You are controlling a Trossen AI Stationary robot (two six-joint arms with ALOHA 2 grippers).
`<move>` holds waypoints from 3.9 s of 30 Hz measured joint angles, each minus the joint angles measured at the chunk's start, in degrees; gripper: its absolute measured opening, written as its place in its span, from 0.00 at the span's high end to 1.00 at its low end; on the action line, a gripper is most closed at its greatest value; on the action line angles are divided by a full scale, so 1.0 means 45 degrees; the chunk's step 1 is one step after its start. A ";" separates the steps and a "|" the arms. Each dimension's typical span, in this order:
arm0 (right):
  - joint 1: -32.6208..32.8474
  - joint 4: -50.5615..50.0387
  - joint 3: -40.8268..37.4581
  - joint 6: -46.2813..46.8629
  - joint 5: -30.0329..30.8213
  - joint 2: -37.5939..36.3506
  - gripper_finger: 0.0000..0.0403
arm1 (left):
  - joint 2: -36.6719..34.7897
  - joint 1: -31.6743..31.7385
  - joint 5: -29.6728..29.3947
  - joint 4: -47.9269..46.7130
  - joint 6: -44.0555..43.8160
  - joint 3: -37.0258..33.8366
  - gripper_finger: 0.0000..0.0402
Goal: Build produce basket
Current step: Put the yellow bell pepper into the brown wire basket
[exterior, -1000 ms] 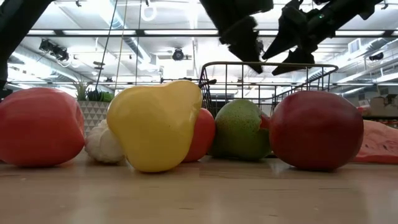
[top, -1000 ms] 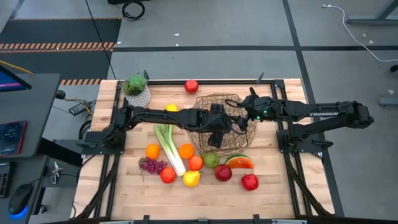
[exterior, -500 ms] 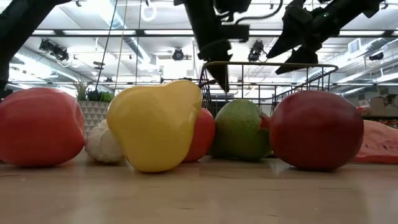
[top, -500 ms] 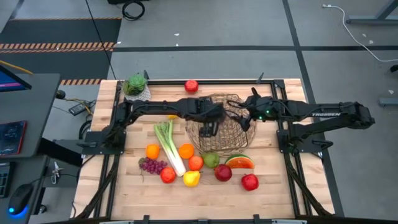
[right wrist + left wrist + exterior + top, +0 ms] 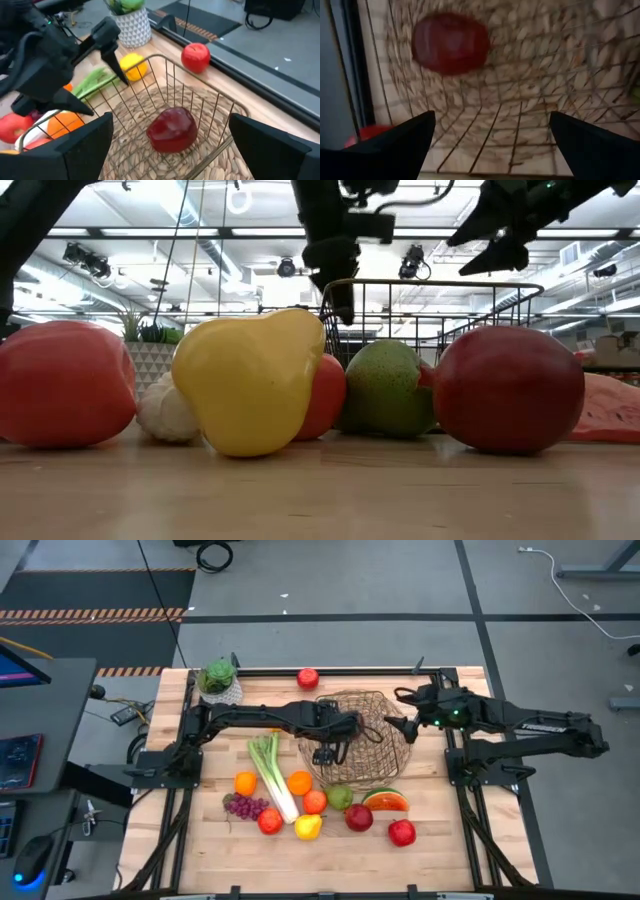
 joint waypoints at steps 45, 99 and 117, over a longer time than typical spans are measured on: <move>-0.1210 0.4903 0.0005 -0.4046 -0.0065 0.1074 0.01 | -0.7256 -0.2720 -0.3749 -0.2668 -0.7412 -0.6547 0.00; -0.1623 0.4431 0.0000 -0.3668 -0.1035 0.1321 0.01 | -0.7053 0.5283 0.2154 0.6606 0.0020 -1.1845 0.00; -0.1627 0.4396 -0.0005 -0.3666 -0.1033 0.1778 0.01 | -0.5360 0.5534 0.2952 0.6387 0.0704 -1.1840 0.00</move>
